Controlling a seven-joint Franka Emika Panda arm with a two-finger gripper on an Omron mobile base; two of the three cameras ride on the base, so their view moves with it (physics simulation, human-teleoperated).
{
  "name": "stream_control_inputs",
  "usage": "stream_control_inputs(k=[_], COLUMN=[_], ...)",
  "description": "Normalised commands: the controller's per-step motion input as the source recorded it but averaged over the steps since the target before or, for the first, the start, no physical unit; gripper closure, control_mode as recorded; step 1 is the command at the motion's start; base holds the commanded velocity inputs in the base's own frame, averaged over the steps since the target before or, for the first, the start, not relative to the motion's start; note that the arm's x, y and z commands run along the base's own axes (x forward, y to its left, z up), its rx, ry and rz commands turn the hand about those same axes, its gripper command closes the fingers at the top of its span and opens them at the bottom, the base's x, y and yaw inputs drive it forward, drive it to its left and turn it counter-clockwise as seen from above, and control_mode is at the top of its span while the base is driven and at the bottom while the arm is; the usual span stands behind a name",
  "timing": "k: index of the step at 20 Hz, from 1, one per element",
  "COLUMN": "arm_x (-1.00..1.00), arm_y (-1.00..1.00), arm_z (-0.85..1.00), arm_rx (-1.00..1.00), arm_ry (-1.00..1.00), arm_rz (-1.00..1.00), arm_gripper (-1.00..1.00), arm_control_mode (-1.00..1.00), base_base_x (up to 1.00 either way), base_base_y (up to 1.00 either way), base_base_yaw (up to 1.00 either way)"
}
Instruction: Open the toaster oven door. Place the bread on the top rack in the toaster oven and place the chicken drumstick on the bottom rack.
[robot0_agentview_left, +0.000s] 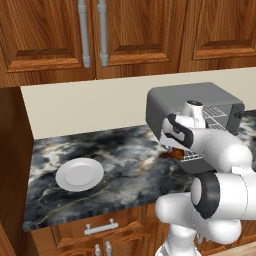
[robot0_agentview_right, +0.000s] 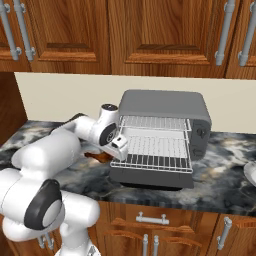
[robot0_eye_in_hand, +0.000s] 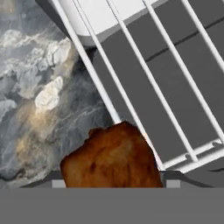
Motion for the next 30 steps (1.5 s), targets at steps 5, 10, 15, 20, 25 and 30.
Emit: stream_control_inputs(k=[5, 10, 15, 20, 25, 30], arm_x=[0.13, 0.26, 0.30, 0.25, 0.18, 0.10], arm_y=[-0.56, -0.51, -0.50, -0.47, -0.35, -0.22], arm_z=[0.11, 0.04, 0.00, 0.00, -0.09, -0.17], arm_rx=[-0.01, 0.00, 0.00, 0.00, 0.00, 0.00], arm_ry=[0.00, 0.00, 0.00, 0.00, 0.00, 0.00], arm_rz=[0.03, 0.00, 0.00, 0.00, 0.00, 0.00], arm_gripper=[1.00, 1.00, 1.00, 1.00, 1.00, 1.00], arm_control_mode=[-1.00, -1.00, -1.00, -1.00, -1.00, -1.00], base_base_x=[0.00, 0.00, 0.00, 0.00, 0.00, 0.00], base_base_y=[0.00, 0.00, 0.00, 0.00, 0.00, 0.00], base_base_yaw=[0.00, 0.00, 0.00, 0.00, 0.00, 0.00])
